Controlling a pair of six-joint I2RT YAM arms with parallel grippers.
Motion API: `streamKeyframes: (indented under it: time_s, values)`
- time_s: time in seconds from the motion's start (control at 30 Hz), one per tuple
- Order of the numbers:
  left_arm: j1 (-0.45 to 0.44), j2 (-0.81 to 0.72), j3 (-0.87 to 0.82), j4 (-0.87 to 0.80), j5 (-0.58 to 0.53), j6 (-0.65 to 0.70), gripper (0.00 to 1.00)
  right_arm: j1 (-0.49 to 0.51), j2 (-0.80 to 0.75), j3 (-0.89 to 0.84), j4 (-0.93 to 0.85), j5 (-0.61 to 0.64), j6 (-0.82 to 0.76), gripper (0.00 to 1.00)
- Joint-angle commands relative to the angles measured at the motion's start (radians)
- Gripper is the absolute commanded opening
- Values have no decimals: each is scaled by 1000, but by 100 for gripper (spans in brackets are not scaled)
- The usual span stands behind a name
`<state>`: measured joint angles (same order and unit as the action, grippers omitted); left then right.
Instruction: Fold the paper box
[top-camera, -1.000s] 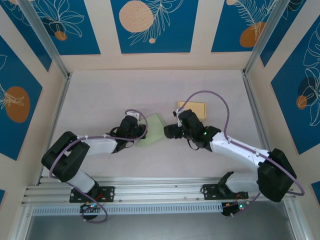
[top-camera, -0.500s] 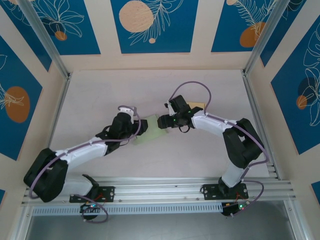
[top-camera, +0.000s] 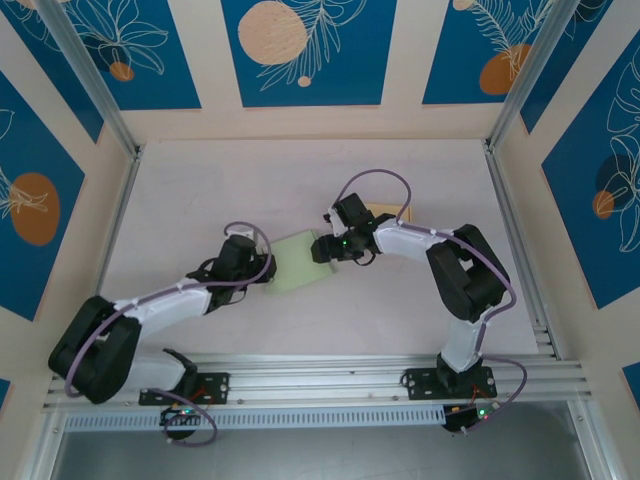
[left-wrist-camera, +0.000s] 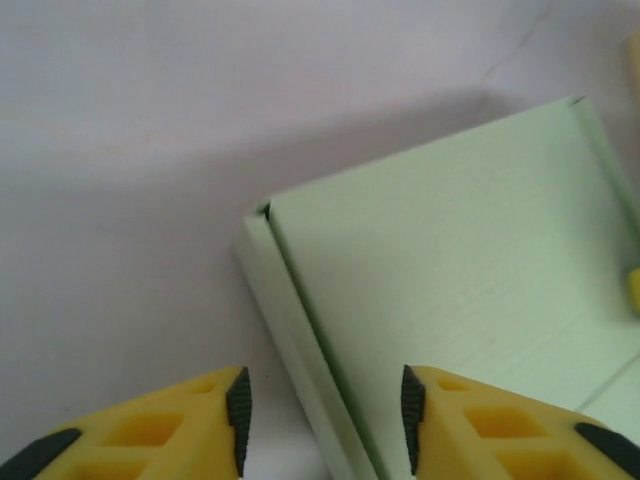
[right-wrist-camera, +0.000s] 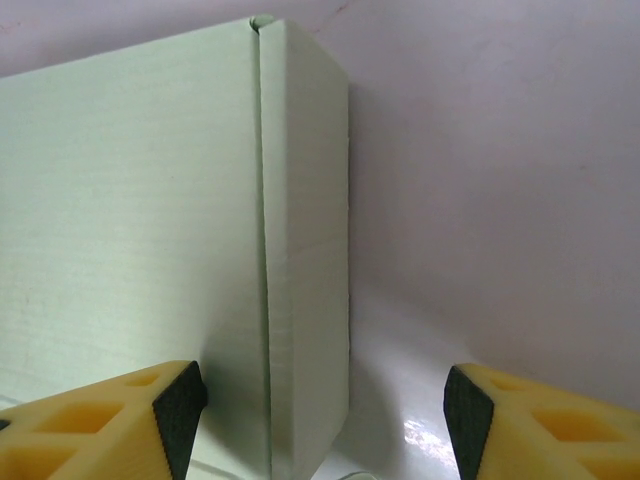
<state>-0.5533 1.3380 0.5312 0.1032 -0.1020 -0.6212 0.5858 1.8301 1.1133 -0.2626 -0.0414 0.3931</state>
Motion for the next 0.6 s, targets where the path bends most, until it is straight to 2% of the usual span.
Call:
streamKeyframes:
  time_s: [0.0, 0.1, 0.27, 0.4, 0.57]
  values:
    - [29, 62, -14, 58, 59, -38, 37, -9, 10, -3, 9, -59, 12, 67]
    - [63, 84, -43, 83, 83, -69, 23, -17, -6, -16, 19, -84, 39, 67]
    - [129, 82, -80, 93, 124, -89, 8, -44, -20, -44, 84, -193, 107, 68]
    - [167, 105, -95, 106, 162, -102, 1, -70, -4, -64, 163, -300, 184, 70]
    - [189, 144, -111, 157, 198, -125, 0, -83, 14, -103, 288, -408, 282, 70]
